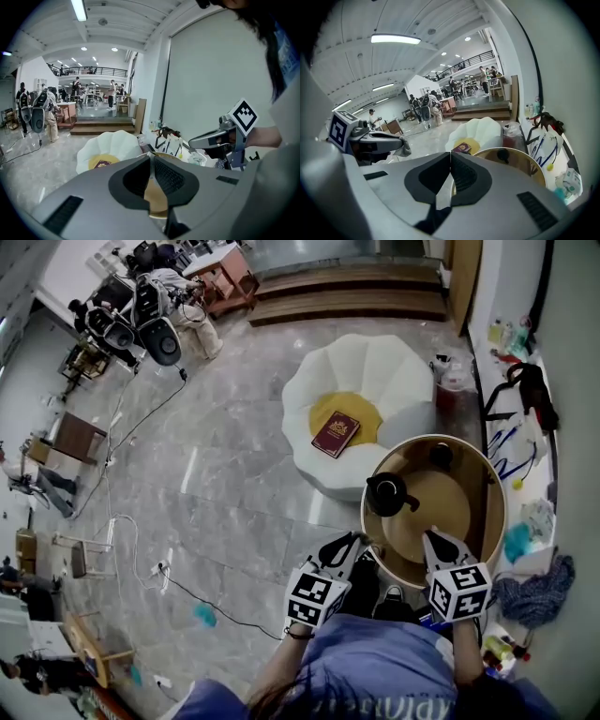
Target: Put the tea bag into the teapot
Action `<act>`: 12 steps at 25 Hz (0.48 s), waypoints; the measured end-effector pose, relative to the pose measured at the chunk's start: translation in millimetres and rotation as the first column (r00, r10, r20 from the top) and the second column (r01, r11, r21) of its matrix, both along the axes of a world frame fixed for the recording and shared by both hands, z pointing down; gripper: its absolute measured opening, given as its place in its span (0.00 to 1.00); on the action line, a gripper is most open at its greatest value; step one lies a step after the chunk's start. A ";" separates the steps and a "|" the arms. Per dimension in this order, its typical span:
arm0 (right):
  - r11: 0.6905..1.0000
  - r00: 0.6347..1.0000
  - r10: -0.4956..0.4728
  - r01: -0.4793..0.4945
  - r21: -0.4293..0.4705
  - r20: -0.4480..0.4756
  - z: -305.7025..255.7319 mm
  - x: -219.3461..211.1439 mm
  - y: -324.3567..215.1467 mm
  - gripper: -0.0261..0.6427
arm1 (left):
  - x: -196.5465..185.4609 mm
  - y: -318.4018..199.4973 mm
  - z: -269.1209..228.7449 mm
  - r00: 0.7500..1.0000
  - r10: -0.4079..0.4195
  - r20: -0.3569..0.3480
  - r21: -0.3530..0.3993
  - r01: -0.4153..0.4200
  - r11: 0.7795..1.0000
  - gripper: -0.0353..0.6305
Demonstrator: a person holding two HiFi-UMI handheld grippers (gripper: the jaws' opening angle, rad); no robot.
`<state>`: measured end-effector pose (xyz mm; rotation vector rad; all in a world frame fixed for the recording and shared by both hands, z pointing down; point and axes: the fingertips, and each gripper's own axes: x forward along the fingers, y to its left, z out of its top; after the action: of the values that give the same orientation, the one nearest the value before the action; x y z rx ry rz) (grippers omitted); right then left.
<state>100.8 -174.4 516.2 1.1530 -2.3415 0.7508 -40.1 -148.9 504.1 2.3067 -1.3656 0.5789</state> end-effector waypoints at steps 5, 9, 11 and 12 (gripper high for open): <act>0.999 0.999 0.046 -0.046 -0.019 -0.013 4.9 -10.3 -27.8 0.07 | -1.7 -43.8 16.4 0.996 0.091 0.008 -0.021 -0.091 0.996 0.11; 0.995 0.996 0.084 -0.086 -0.047 -0.035 16.1 -15.8 -43.9 0.07 | 0.3 -74.6 35.5 0.987 0.160 0.003 -0.047 -0.160 0.986 0.11; 0.993 0.994 0.103 -0.106 -0.060 -0.048 22.2 -17.9 -50.7 0.07 | 3.4 -87.3 45.4 0.980 0.197 -0.003 -0.059 -0.197 0.979 0.11; 0.991 0.992 0.111 -0.114 -0.066 -0.052 24.9 -19.3 -54.3 0.07 | 4.9 -93.2 50.4 0.976 0.216 -0.003 -0.065 -0.216 0.974 0.11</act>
<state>81.5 -228.7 541.0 1.2679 -2.2085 0.8261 -35.2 -242.1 554.5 2.4186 -1.0878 0.6833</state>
